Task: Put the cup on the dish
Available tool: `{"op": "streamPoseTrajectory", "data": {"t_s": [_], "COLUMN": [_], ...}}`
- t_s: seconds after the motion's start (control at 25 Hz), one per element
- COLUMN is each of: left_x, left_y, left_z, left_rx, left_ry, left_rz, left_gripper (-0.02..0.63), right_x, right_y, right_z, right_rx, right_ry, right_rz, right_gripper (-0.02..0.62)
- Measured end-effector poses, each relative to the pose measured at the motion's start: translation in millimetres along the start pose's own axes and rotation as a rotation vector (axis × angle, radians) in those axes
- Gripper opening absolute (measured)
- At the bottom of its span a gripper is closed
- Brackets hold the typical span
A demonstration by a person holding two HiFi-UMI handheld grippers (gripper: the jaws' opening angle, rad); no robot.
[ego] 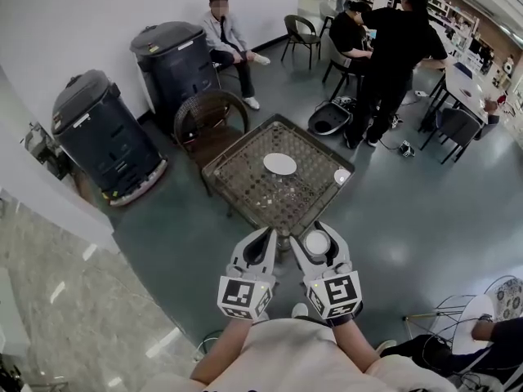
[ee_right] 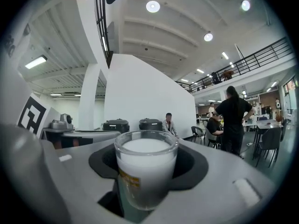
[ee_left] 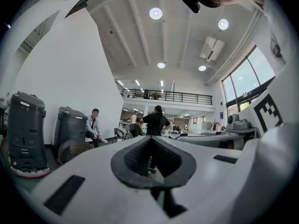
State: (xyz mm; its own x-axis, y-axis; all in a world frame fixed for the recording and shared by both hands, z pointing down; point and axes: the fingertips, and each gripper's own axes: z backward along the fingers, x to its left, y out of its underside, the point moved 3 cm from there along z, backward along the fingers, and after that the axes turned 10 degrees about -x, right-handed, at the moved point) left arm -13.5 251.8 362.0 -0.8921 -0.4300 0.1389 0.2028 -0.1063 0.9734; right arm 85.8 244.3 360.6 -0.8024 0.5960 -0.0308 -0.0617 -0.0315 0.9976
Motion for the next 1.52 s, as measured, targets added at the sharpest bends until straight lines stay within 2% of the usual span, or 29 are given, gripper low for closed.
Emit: {"op": "streamPoseTrajectory", "data": {"t_s": [0.28, 0.6, 0.72, 0.88, 1.0, 1.16, 1.32, 1.52], "left_x": [8, 26, 36, 58, 81, 98, 120, 144], "left_y": [-2, 7, 11, 17, 17, 23, 16, 0], "left_z": [21, 53, 58, 47, 31, -3, -65, -133], "left_rx": [0.001, 0.009, 0.021, 0.015, 0.013, -0.004, -0.051, -0.081], "left_ry": [0.015, -0.023, -0.036, -0.099, -0.161, -0.156, -0.163, -0.202], "left_rz": [0.007, 0.042, 0.02, 0.014, 0.018, 0.019, -0.04, -0.169], "left_gripper": [0.005, 0.005, 0.005, 0.005, 0.005, 0.005, 0.004, 0.003], "right_x": [25, 56, 63, 58, 52, 32, -10, -79], "right_y": [5, 20, 26, 29, 42, 55, 43, -6], "right_z": [-1, 4, -2, -24, -54, -90, -147, -195], "right_rx": [0.009, 0.04, 0.057, 0.034, 0.066, 0.081, 0.006, -0.23], "right_ry": [0.004, -0.008, -0.021, -0.039, -0.085, -0.135, -0.159, -0.044], "right_rz": [-0.006, -0.011, -0.014, -0.017, -0.04, -0.063, -0.048, 0.085], "right_gripper": [0.245, 0.245, 0.245, 0.245, 0.245, 0.245, 0.245, 0.245]}}
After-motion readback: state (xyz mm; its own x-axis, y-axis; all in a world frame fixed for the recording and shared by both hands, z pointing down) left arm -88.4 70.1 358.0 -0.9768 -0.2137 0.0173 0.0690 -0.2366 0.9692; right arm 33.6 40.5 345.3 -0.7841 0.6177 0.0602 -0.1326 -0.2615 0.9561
